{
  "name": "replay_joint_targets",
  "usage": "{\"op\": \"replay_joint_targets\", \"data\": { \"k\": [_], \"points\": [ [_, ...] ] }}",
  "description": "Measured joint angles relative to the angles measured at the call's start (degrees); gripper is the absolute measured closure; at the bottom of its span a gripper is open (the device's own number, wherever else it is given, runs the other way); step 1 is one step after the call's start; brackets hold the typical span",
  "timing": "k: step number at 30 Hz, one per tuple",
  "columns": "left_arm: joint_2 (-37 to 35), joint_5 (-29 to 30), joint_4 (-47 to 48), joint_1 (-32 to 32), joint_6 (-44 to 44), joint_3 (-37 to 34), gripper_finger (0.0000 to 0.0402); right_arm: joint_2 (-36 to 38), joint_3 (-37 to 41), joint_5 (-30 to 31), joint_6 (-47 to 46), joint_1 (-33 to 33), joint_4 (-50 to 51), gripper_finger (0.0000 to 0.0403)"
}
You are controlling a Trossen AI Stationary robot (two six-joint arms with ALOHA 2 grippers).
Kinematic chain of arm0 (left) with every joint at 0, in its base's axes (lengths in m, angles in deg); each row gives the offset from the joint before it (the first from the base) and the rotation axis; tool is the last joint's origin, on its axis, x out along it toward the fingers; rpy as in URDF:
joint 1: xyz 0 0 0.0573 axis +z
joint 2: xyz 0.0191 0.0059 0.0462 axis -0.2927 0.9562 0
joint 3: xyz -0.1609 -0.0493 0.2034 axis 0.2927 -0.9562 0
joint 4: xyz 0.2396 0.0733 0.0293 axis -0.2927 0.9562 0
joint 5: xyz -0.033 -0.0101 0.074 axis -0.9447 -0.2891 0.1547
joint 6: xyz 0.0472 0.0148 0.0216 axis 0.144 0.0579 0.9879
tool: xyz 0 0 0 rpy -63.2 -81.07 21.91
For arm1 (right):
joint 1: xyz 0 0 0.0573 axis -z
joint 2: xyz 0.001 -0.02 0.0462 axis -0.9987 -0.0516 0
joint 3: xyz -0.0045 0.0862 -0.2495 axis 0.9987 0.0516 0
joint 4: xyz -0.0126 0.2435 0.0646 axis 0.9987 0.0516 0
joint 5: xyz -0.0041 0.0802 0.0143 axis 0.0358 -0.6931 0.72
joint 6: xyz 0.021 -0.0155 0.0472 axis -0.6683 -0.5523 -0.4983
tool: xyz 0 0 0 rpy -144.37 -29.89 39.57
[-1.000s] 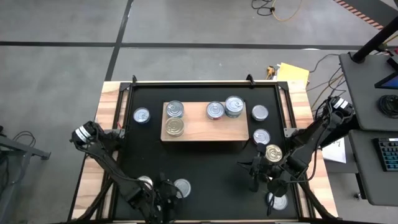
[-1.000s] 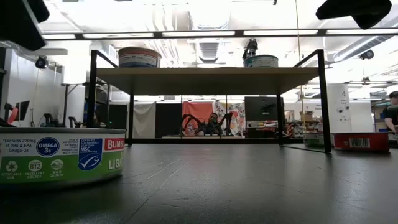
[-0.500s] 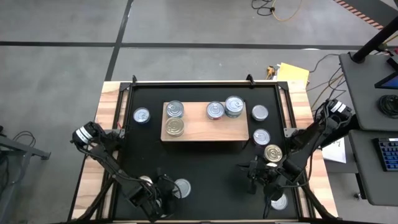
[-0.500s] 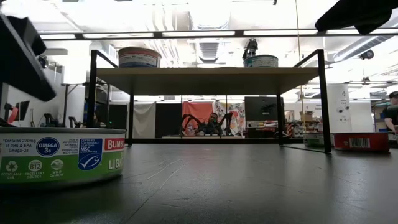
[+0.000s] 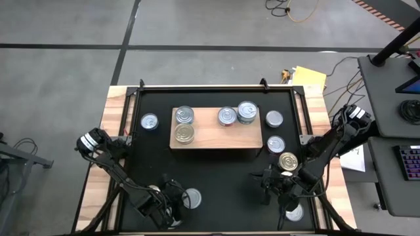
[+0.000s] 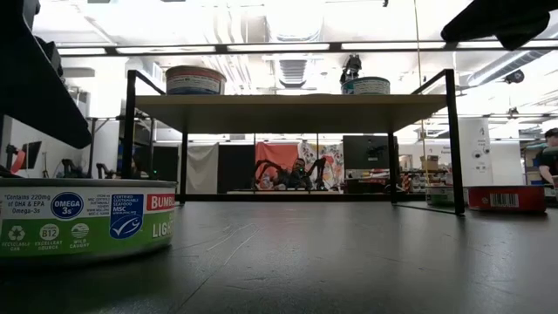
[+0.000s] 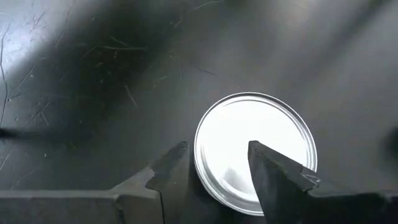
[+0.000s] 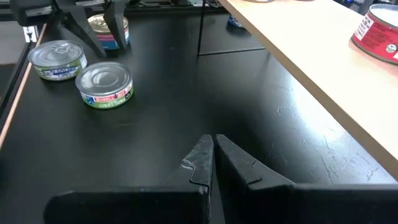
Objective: Stack canned seafood by type on shelf
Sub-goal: Put the green tuna can on the shelf
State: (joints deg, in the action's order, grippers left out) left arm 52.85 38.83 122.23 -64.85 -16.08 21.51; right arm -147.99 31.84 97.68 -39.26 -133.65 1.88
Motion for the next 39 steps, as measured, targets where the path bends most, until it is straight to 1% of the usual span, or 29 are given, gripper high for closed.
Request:
{"op": "replay_joint_targets", "data": {
  "k": [3,8,13,15,17,19,21,26,30,33,39],
  "points": [
    [0.0,-0.02,-0.06,0.06,-3.62,0.0,0.0243,0.0,0.13,0.02,-0.78,0.0,-0.02,0.0394],
    [0.0,-0.33,-0.29,0.43,-4.1,-0.15,0.0214,0.0,0.31,0.6,-0.89,0.15,-0.03,0.0394],
    [-0.15,-1.6,-1.95,1.11,-1.47,-1.81,0.017,0.0,0.31,0.63,-0.84,0.15,-0.01,0.0394],
    [-0.62,-2.05,-4.88,1.59,0.44,-3.44,0.0156,0.0,0.35,0.62,-0.84,0.15,-0.01,0.0394],
    [-1.45,-3.77,-9.81,1.97,4.44,-5.48,0.0147,0.0,0.37,0.63,-0.84,0.15,-0.01,0.0394],
    [-3.01,-5.56,-16.21,2.23,8.22,-8.07,0.0144,0.0,0.4,0.63,-0.76,0.15,0.01,0.0394],
    [-4.78,-6.24,-20.83,2.48,10.07,-10.94,0.0143,0.0,0.42,0.61,-0.75,0.15,-0.01,0.0394],
    [-8.6,-6.31,-24.46,2.66,6.69,-18.32,0.0143,0.0,0.44,0.57,-0.79,0.15,-0.01,0.0394],
    [-9.31,-7.78,-34.96,2.62,6.48,-23.64,0.0143,0.01,0.44,0.46,-0.92,0.15,-0.01,0.0394],
    [-8.73,-7.76,-41.33,2.62,6.96,-25.79,0.0143,0.02,0.44,0.46,-0.93,0.15,-0.01,0.0394],
    [-6.42,-7.56,-41.57,2.64,6.92,-25.85,0.0143,0.02,0.51,0.46,-0.94,0.15,-0.05,0.0394]
  ]
}}
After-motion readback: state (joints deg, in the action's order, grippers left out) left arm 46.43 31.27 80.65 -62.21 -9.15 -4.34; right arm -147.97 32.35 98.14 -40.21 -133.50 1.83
